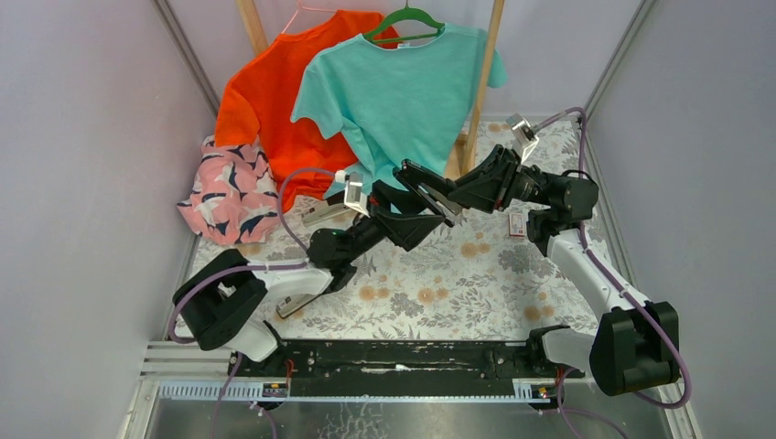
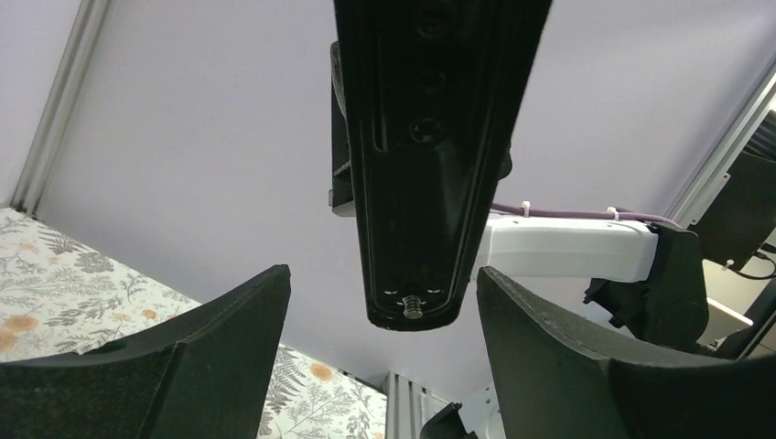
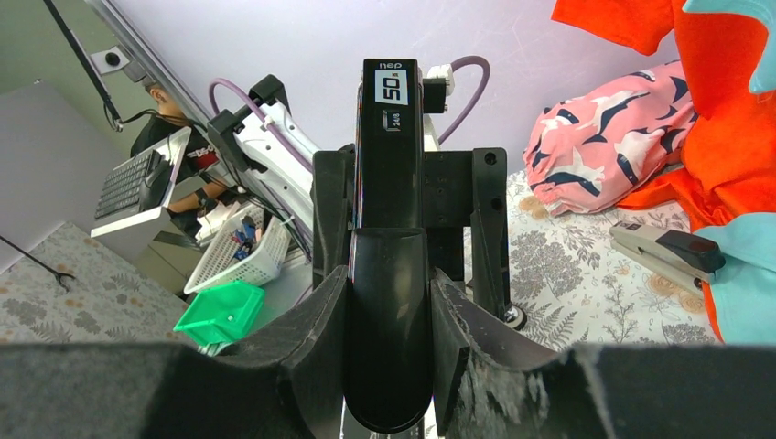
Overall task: Unload the staples from the stapler
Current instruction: Unload the staple at the center of the board.
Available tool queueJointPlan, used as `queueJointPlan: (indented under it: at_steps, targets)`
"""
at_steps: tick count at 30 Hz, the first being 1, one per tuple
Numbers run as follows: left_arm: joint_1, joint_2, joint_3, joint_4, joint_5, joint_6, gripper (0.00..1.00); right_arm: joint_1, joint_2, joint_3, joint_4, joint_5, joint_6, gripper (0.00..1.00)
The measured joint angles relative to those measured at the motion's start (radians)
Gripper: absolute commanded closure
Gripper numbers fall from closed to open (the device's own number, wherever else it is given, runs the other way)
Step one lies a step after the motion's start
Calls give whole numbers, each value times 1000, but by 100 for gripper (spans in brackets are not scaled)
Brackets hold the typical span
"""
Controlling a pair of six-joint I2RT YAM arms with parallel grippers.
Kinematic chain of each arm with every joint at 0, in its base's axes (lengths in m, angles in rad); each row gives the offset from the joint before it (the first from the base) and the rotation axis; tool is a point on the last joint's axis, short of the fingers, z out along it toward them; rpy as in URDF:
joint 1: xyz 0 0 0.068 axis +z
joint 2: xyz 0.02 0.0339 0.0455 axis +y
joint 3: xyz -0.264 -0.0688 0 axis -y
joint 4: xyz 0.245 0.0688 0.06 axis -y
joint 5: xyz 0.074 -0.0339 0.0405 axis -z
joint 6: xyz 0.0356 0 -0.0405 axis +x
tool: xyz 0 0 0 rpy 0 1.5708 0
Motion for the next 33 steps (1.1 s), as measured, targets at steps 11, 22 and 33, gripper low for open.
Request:
queueJointPlan:
  at_steps: [11,22,33]
  targets:
    - [-4,25,31,12,-3,-12,86,4,-2,-20,-18,19,-56,100]
    - [164,10,-137,8,325,69,100,-63,-65,-6,-526,-124,-626,100]
    - [233,33,-217,-407,428,431,100,-111,174,215,-1984,-22,-2178,100]
